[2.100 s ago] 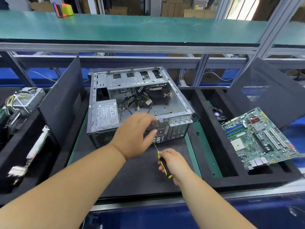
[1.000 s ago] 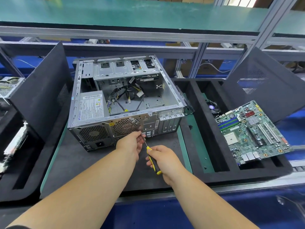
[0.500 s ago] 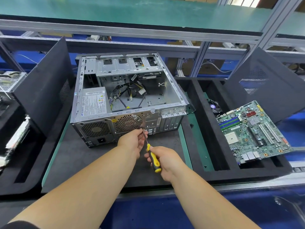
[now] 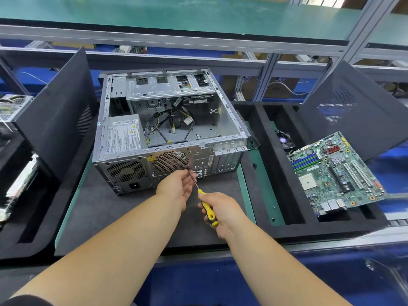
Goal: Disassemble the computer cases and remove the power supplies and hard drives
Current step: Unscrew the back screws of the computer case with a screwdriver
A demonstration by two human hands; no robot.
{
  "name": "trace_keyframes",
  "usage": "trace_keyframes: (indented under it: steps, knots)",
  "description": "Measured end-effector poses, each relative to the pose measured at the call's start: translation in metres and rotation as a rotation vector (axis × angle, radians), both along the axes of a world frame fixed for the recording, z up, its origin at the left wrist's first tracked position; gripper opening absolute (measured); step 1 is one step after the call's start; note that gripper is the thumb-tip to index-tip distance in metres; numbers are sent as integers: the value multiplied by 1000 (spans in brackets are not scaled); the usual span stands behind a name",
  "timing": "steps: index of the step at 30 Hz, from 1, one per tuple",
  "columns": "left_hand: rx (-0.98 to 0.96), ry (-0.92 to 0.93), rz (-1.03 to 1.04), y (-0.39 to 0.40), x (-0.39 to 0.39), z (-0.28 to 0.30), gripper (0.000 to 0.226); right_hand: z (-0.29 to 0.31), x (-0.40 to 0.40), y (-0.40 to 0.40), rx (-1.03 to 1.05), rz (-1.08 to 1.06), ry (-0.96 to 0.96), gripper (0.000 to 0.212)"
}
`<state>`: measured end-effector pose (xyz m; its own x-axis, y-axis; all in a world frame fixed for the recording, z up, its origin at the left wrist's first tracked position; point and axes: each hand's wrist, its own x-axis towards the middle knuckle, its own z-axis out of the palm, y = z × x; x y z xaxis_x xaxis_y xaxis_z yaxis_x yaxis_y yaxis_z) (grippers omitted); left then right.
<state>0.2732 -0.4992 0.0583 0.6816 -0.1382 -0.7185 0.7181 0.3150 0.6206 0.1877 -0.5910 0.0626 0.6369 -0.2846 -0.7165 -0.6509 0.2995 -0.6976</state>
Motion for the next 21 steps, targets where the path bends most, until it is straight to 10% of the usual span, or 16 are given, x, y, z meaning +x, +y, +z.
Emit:
trace_keyframes:
  steps: [21]
  knots:
    - [41,-41,19,-3,1,-2,20,0,-6,0,-756,250,-192,22]
